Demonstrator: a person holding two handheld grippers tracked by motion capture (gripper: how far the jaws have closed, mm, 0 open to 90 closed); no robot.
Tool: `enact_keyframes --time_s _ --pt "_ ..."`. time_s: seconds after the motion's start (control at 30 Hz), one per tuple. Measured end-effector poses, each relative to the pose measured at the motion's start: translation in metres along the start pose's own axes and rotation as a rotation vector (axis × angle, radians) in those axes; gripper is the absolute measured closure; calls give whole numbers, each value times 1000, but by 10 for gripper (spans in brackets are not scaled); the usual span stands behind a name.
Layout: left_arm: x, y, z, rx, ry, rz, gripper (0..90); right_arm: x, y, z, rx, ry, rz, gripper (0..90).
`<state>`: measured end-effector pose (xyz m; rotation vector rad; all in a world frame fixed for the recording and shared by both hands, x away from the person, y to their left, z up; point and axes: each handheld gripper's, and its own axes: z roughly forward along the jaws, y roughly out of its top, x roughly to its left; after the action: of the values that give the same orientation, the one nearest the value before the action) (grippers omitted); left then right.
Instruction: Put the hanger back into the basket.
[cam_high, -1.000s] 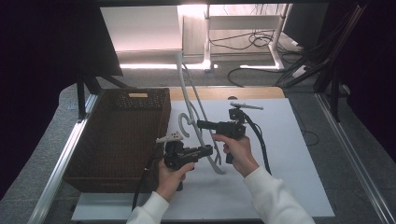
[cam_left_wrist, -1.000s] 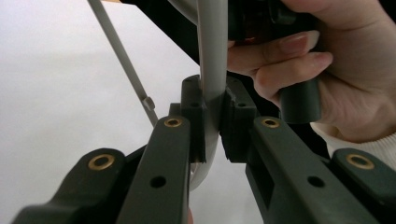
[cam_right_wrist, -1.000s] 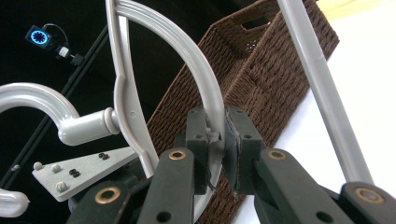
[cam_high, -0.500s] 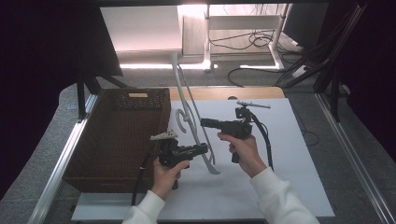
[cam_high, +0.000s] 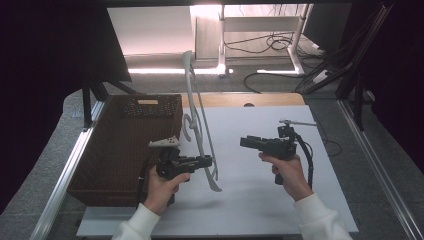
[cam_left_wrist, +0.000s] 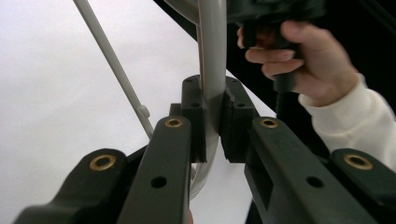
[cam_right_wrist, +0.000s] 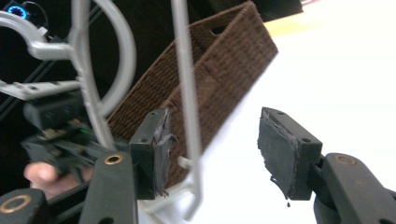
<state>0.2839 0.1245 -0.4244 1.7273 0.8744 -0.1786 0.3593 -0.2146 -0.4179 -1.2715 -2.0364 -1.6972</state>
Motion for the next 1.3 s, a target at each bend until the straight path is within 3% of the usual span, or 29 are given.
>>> enact_keyframes --time_s 0.33,0.5,0.83,1.1,1.3 --pt "-3 12 -19 51 -24 32 819 -23 -11 -15 7 -47 44 438" --pt "-5 19 -28 105 -20 54 819 -27 -15 -15 27 -75 33 429" --pt "-3 29 -50 141 -36 74 819 -33 -19 -14 47 -100 39 418" --pt "1 43 -78 153 -43 98 819 -35 -20 -15 54 -109 49 414" --pt "3 53 -108 150 -11 117 819 -36 -21 -14 52 -112 58 409"
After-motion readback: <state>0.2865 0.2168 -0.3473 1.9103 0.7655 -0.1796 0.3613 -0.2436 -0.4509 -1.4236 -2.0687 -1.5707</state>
